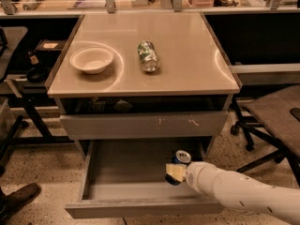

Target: Place pepsi can into middle drawer

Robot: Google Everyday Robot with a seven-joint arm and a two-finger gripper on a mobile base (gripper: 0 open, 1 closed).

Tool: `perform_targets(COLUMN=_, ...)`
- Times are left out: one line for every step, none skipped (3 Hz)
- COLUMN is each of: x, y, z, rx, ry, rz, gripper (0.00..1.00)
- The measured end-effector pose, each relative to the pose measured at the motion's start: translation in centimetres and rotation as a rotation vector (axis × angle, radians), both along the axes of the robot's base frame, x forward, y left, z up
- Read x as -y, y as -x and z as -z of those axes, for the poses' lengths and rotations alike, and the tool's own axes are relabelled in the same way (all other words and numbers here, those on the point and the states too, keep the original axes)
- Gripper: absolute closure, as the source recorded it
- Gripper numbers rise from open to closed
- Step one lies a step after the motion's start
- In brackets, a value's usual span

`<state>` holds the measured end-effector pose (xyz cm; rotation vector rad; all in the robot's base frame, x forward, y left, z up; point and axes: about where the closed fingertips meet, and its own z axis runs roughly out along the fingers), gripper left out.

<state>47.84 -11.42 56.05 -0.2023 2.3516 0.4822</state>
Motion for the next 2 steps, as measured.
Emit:
perform_targets(x=-0.5, y=0.0, z=1.8, rx=-0.013, ry=-0.048, rz=0.052, gripper=1.0)
perform_targets(x=-1.6, y=-2.7, z=5.8, rx=0.049, ry=-0.144, rz=0.145, gripper=1.0)
